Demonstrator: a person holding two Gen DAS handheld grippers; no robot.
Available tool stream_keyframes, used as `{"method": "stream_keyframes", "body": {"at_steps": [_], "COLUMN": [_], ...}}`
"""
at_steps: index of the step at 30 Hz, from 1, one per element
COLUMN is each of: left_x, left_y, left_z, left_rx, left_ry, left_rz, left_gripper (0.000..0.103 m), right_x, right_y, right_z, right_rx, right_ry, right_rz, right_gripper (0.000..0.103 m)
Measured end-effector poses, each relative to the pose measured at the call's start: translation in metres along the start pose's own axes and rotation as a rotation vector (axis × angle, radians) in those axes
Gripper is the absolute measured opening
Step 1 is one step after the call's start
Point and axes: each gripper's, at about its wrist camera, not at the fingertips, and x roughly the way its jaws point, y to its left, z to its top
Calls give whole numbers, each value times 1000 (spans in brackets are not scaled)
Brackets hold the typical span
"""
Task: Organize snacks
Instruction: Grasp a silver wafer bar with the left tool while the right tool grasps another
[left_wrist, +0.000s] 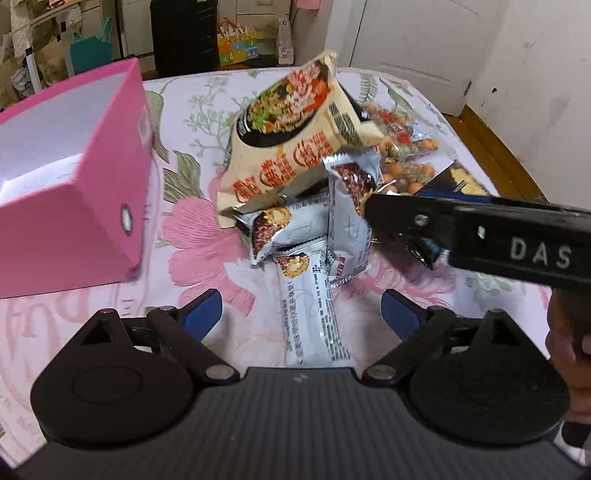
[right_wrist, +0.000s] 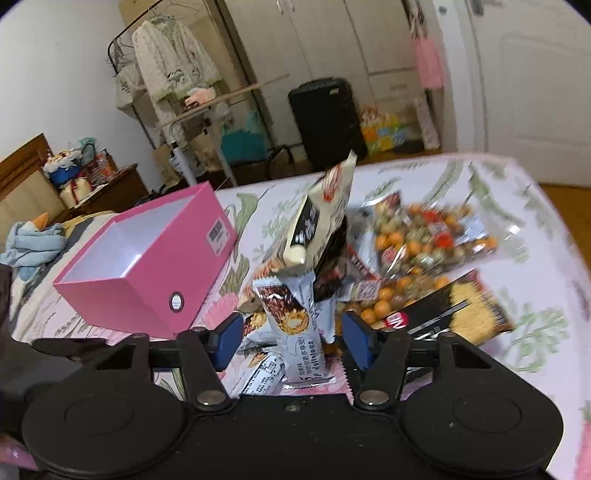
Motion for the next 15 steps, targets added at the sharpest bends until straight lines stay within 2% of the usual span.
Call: {"method": "stream_keyframes", "body": {"at_steps": [2, 3, 4, 10, 11, 12, 13, 14, 15], "left_x": [10, 15, 19, 23, 25, 25, 25, 25, 24], "left_y": [-1, -1, 0, 1, 1, 0, -1, -1, -1], "left_z": [-2, -3, -4, -10, -10, -9, -9, -9, -8], "left_rx": [1, -2, -10, 6, 14, 25, 35, 39, 39], "left_ry": [22, 39, 56, 66, 76, 85, 93, 99, 104], "left_rz": [5, 1, 0, 29, 37, 52, 67, 68, 62], "left_gripper": [79, 70, 65, 57, 57, 57, 54, 51, 43], "right_x": [11, 13, 16, 44, 45, 45, 45, 39, 36], "right_y": [-10, -10, -8, 2, 1, -1, -5, -8, -8], "right_z": [0, 0, -1, -8, -9, -9, -9, -10, -11], "right_rx": [57, 58, 47, -68, -69, -43, -9, 28, 40], "right_ry": [29, 30, 31, 75, 71, 67, 64, 52, 43], "right_rz": [25, 27, 24, -70, -74, -69, -62, -53, -55], "right_gripper": [56, 56, 56, 56, 51, 41, 38, 34, 31]}}
